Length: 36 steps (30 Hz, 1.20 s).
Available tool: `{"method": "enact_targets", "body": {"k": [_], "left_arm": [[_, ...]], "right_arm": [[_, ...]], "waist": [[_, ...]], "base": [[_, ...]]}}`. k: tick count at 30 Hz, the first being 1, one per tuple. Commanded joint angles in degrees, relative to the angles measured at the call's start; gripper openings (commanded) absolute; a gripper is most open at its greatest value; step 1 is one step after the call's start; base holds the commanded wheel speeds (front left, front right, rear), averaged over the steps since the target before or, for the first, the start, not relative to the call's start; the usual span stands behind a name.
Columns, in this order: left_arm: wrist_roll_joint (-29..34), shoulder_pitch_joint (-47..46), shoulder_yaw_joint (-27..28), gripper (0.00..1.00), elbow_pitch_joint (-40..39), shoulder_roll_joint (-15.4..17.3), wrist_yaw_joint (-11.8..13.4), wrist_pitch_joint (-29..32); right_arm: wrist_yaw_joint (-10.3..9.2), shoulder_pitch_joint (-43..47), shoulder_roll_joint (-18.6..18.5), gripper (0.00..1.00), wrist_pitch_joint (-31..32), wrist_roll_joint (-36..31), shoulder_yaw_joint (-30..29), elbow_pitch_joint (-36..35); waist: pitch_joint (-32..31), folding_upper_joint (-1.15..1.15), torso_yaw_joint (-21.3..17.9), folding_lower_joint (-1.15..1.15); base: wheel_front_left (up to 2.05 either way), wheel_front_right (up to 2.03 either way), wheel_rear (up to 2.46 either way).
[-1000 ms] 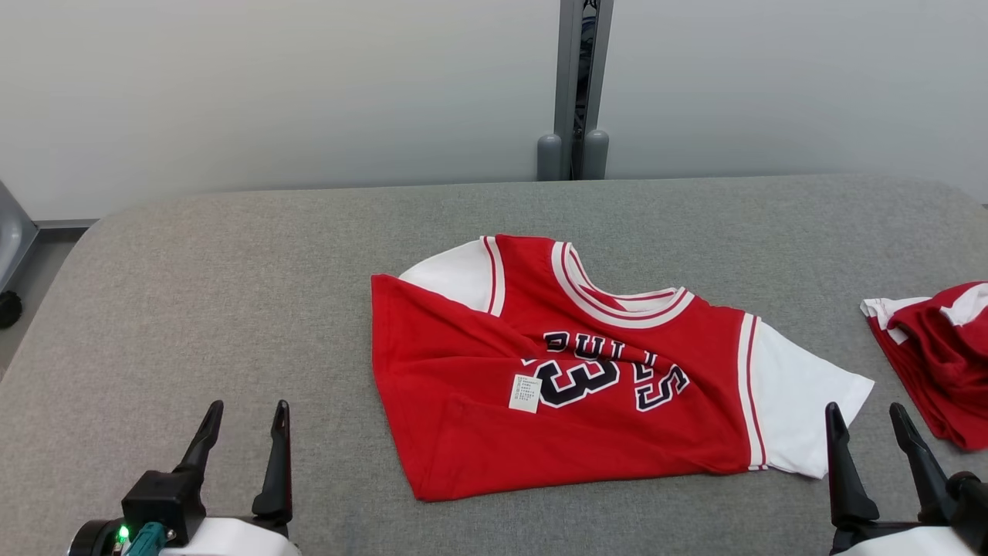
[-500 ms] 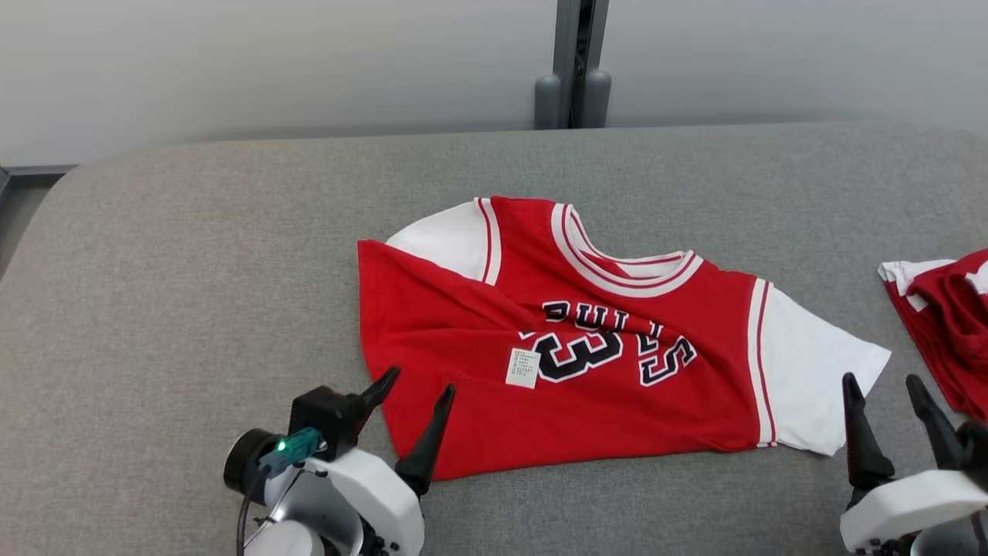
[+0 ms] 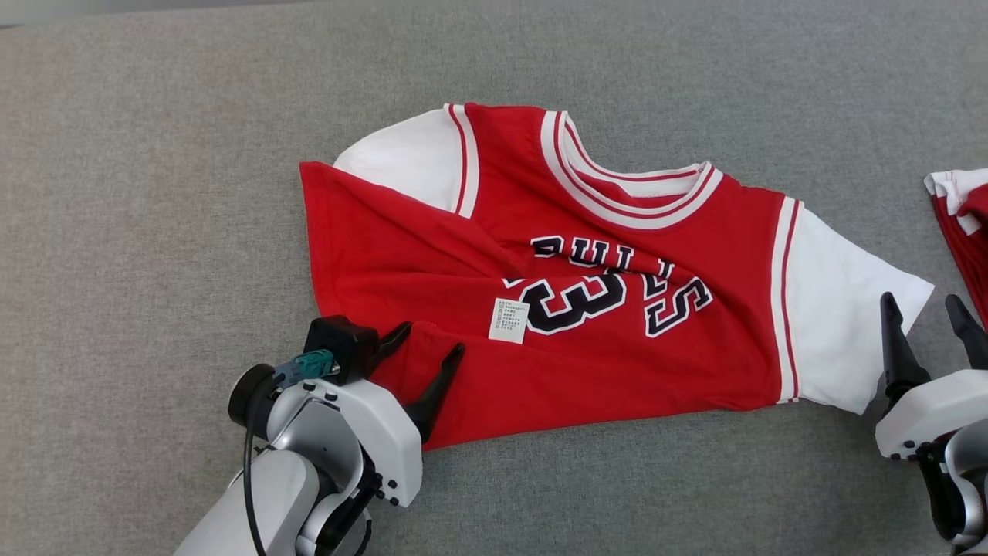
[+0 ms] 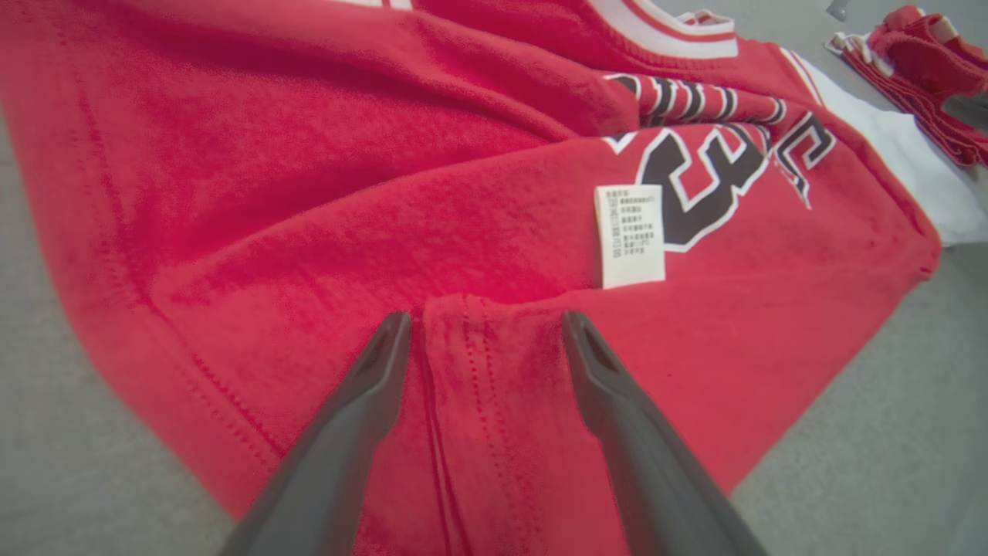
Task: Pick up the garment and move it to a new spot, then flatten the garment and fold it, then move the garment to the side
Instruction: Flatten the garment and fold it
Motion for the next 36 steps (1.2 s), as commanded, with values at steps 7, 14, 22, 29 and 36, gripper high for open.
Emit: {"method": "enact_targets", "body": {"k": [7, 14, 22, 29, 36], "left_arm": [[0.0, -1.1, -0.1, 0.81, -1.7, 1.0, 0.1, 0.5], [1.1, -1.0, -0.2, 0.52, -4.4, 1.8, 1.0, 0.2], [1.5, -0.1, -0.3, 0.00, -7.0, 2.8, 2.1, 0.5], [1.5, 0.6, 0.3, 0.00, -9.4, 3.1, 2.6, -0.9], [2.5, 1.0, 1.8, 0.00, -15.0, 4.8, 4.2, -2.8]], "right_arm": [[0.00, -4.2, -1.2, 1.00, -0.1, -0.4, -1.8, 5.1], [0.00, -8.1, -0.7, 1.00, -1.2, -1.1, -2.6, 10.7], [-0.01, -10.2, -0.4, 0.00, -2.8, -1.3, -2.6, 15.2], [-0.01, -10.5, -0.5, 0.00, -6.8, 0.7, -2.6, 15.2], [-0.01, -8.9, 0.1, 0.00, -12.6, 4.2, -1.7, 6.4]], "waist": [[2.8, 0.00, 0.1, 0.00], [4.3, 0.00, 0.2, 0.00], [4.5, 0.00, 0.3, 0.00], [3.4, 0.00, 0.4, 0.00], [0.0, 0.00, 0.1, 0.00]], "base": [[0.00, 0.00, 0.00], [0.00, 0.00, 0.00], [0.00, 0.00, 0.00], [0.00, 0.00, 0.00], [0.00, 0.00, 0.00]]}}
